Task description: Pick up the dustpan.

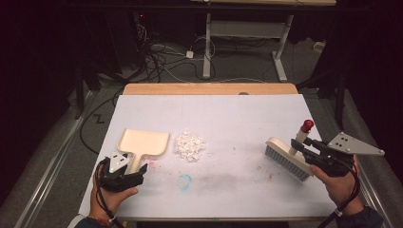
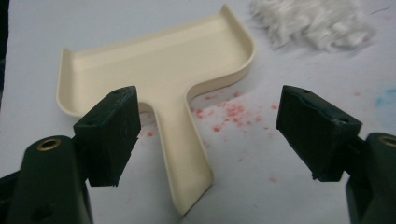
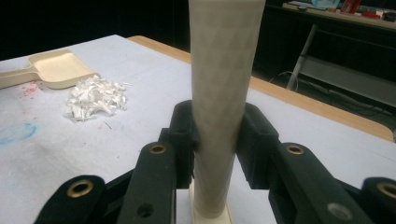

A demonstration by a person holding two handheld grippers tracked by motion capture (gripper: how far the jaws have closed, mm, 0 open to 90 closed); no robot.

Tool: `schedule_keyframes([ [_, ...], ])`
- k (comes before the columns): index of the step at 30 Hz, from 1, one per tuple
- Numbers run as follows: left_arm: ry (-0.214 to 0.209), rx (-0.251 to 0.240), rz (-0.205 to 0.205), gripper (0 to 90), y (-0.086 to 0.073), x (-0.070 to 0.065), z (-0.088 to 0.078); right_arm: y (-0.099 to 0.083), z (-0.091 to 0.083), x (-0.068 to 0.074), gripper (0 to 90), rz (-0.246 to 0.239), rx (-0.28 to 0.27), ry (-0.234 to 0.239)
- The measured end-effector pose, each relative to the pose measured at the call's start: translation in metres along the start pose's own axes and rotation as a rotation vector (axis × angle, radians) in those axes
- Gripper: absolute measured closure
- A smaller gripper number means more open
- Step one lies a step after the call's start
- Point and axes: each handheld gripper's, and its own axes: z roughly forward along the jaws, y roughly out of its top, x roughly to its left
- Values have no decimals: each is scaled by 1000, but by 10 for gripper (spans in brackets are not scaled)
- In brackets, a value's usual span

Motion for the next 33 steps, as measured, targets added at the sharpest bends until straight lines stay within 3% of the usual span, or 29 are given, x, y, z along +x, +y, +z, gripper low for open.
schedule_keyframes([
  [1,0,13,-5,208,-1,1,4,0,0,-1,703,1,-6,-4],
  [3,37,53,-28,213,-2,5,16,1,0,-1,703,0,-10,-6],
  [6,26,56,-50,217,-2,11,22,0,1,-1,704,-1,-8,-2],
  [8,37,82,-61,228,-1,16,29,0,2,-2,703,2,-5,0],
  [9,30,122,-72,247,-1,22,39,-1,3,-3,704,5,-2,-2],
  [11,26,144,-88,277,-1,25,43,-2,4,-3,704,4,0,-6],
  [13,-44,127,-153,306,-4,33,45,-2,4,-3,703,2,0,-5],
  [14,-41,121,-159,339,-4,34,45,-2,4,-3,704,4,-3,-1],
  [20,-20,131,-158,528,-2,37,45,-1,4,-1,704,-3,-3,4],
  [23,-29,141,-156,617,0,39,46,0,3,-1,703,-3,-7,13],
  [28,-43,159,-142,633,3,42,45,-1,4,-2,703,2,0,13],
  [33,-29,166,-99,636,7,44,37,-2,3,-4,703,4,-2,10],
])
